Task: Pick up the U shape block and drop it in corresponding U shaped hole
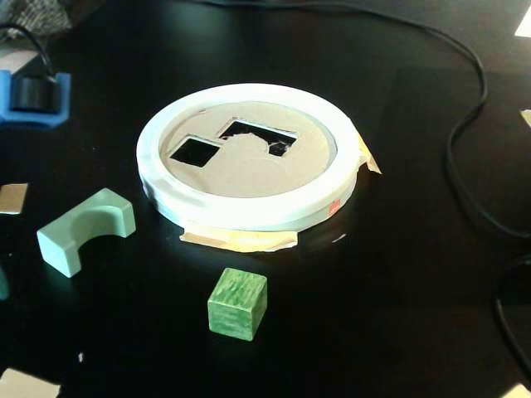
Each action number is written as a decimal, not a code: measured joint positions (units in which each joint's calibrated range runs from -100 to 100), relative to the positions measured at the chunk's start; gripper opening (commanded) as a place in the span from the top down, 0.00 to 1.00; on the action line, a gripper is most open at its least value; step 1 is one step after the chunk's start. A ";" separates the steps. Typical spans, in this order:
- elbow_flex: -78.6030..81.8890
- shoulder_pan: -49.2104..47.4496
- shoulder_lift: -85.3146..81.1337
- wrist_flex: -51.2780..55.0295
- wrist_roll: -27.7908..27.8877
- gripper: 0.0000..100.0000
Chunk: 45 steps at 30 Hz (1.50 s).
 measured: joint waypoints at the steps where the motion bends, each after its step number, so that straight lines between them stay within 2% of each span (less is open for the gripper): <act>1: 0.00 0.00 0.00 0.00 0.00 0.59; 33: 0.10 0.00 0.00 -0.87 0.00 0.59; 45: 0.10 -0.20 0.62 -14.35 0.00 0.59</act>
